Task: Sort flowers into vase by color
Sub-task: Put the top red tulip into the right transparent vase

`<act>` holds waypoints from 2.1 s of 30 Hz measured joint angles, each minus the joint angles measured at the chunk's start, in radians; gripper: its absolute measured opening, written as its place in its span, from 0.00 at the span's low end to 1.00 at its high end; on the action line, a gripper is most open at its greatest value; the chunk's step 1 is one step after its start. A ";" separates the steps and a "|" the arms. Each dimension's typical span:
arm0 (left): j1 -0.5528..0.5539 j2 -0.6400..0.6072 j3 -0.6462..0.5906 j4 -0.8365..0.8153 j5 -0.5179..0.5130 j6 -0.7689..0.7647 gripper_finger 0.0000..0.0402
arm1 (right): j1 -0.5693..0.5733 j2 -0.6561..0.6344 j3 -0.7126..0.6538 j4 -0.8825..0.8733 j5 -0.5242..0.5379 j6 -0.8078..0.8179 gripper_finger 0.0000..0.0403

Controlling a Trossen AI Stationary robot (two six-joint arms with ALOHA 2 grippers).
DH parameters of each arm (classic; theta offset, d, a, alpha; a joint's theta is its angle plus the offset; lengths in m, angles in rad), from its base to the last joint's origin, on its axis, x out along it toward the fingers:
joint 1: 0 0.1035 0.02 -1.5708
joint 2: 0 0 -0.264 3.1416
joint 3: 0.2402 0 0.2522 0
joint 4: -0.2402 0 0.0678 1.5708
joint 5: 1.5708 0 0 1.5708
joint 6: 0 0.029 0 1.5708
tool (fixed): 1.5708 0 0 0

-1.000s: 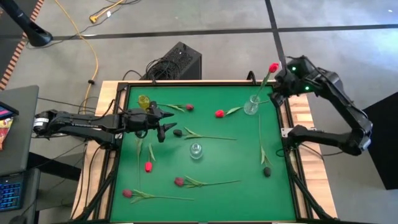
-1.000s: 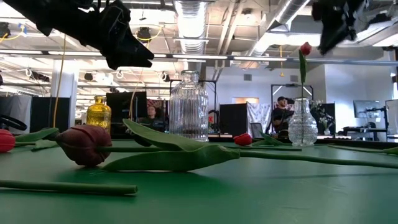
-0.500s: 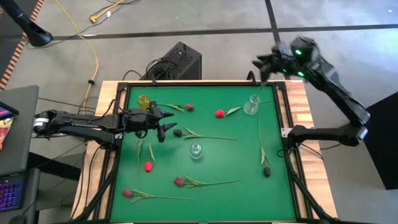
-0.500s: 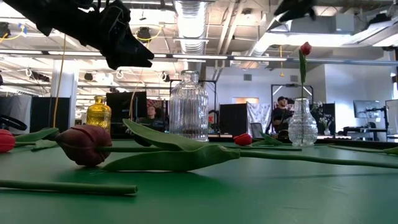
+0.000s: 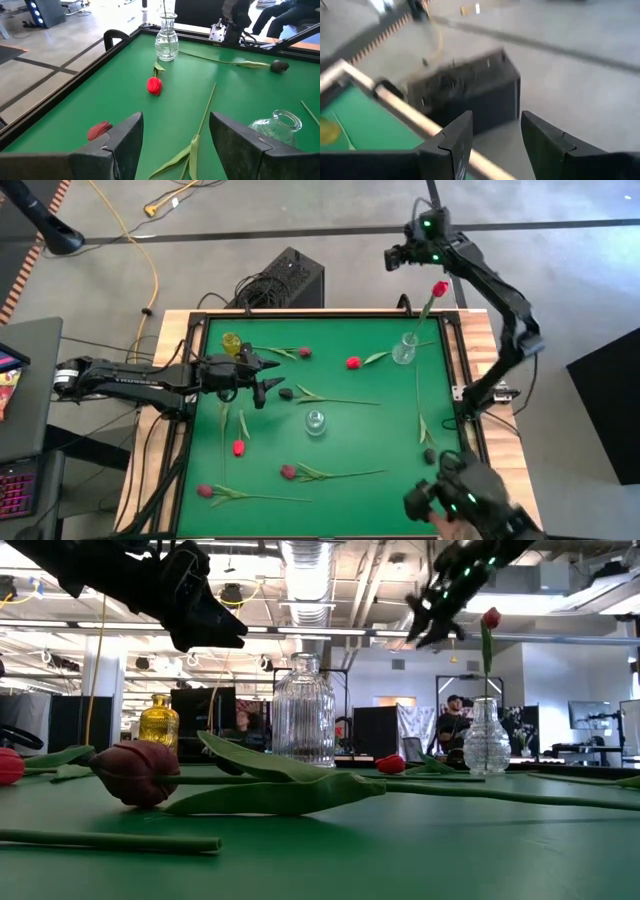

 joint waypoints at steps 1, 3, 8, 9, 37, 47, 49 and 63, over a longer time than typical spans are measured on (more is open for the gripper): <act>0.000 0.000 0.000 0.000 0.000 -0.001 0.54 | -0.006 0.027 0.006 -0.019 -0.006 -0.001 0.48; 0.000 0.000 0.000 0.000 0.000 -0.008 0.54 | -0.014 0.078 0.009 -0.052 -0.028 -0.012 0.48; 0.000 0.000 0.000 0.000 0.001 -0.014 0.54 | -0.014 0.179 0.010 -0.137 -0.044 -0.096 0.48; 0.000 0.000 0.000 0.000 0.001 -0.015 0.54 | -0.009 0.197 0.010 -0.151 -0.044 -0.114 0.48; 0.000 0.000 0.000 -0.001 0.003 -0.063 0.54 | 0.264 0.317 0.010 -0.342 0.049 -0.675 0.62; 0.000 0.000 0.000 -0.001 0.003 -0.051 0.54 | 0.368 0.316 0.010 -0.491 0.062 -0.776 0.62; 0.000 0.000 0.000 -0.001 0.003 -0.050 0.54 | 0.389 0.316 0.010 -0.518 0.062 -0.804 0.62; 0.000 0.000 0.000 -0.002 0.004 0.008 0.54 | 0.468 0.317 -0.142 -0.529 0.213 -0.850 0.62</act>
